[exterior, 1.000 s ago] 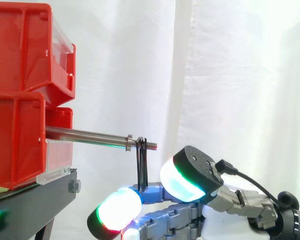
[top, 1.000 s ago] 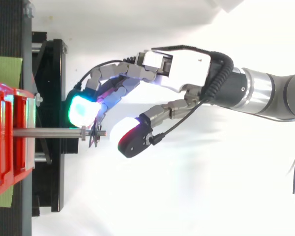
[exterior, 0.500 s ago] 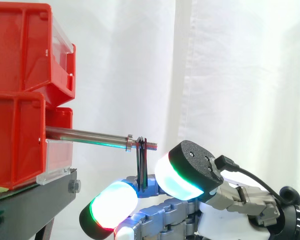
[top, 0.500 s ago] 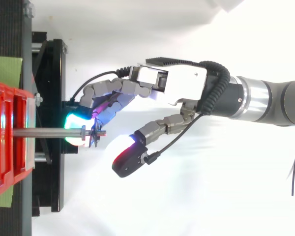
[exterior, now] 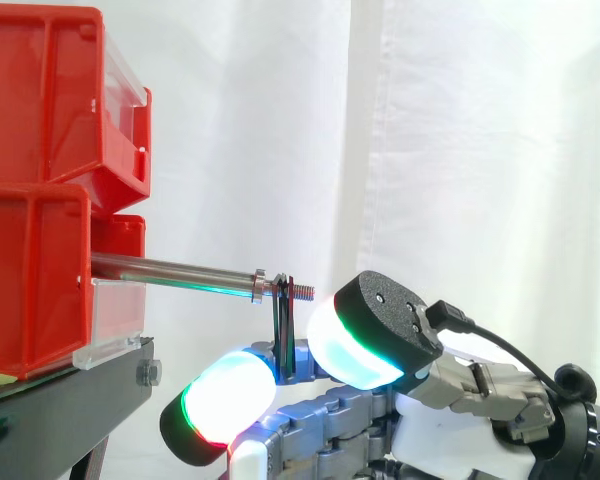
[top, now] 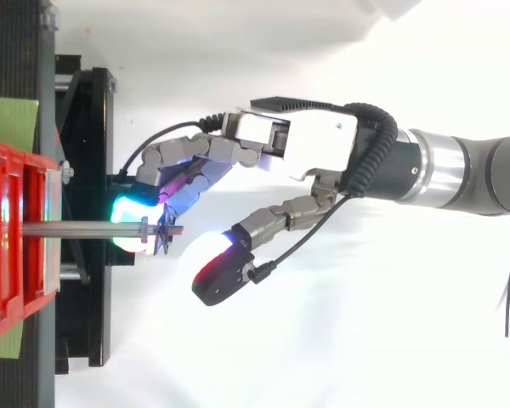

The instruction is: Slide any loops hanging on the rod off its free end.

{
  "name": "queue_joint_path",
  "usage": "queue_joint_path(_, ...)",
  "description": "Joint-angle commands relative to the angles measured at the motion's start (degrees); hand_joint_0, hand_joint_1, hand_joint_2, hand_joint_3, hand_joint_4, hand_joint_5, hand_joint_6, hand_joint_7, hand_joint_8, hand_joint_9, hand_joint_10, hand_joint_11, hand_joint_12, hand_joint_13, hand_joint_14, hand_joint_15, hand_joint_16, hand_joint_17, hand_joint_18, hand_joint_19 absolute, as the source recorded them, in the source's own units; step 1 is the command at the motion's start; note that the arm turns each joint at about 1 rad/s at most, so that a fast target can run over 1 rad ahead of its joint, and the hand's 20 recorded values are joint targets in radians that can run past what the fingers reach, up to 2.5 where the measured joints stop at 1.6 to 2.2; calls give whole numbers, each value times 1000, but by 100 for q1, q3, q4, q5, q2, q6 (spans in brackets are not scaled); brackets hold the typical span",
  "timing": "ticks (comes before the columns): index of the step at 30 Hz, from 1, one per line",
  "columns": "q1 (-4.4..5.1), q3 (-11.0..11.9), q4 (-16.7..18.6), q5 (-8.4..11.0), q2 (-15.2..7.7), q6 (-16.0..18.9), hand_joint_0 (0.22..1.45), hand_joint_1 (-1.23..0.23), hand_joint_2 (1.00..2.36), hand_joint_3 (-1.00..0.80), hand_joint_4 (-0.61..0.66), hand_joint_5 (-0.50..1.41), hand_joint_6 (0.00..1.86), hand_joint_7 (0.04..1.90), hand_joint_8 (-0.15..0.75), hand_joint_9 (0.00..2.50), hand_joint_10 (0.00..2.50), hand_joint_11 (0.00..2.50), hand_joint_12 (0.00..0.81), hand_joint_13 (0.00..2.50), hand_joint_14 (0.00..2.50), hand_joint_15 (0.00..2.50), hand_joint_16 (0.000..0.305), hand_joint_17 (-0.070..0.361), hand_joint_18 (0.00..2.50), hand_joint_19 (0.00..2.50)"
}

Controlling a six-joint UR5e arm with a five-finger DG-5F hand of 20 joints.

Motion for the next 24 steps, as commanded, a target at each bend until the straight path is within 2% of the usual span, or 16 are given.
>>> queue_joint_path(1,-27,52,-24,-78,1,0,606,-631,1012,-379,273,-125,502,1137,277,920,13,371,366,830,16,379,47,106,566,430)
queue_joint_path(6,-62,61,-24,-122,1,0,609,-633,1013,-372,260,-123,502,1161,277,919,12,359,366,833,16,375,47,106,567,429)
queue_joint_path(7,-97,69,-16,-166,1,0,611,-635,1014,-364,256,-122,502,1173,280,917,12,357,367,833,15,372,47,106,568,430)
queue_joint_path(13,-123,105,-24,-263,1,-9,620,-659,1017,-326,210,-117,500,1258,278,907,12,362,367,832,16,376,48,108,569,429)
queue_joint_path(18,-141,105,-24,-271,1,-17,622,-676,1018,-316,193,-127,538,1224,278,898,13,368,368,824,16,377,48,109,569,438)
queue_joint_path(24,-159,113,-24,-315,1,-17,621,-686,1017,-324,195,-146,620,1096,278,891,13,363,369,824,15,373,49,110,572,437)
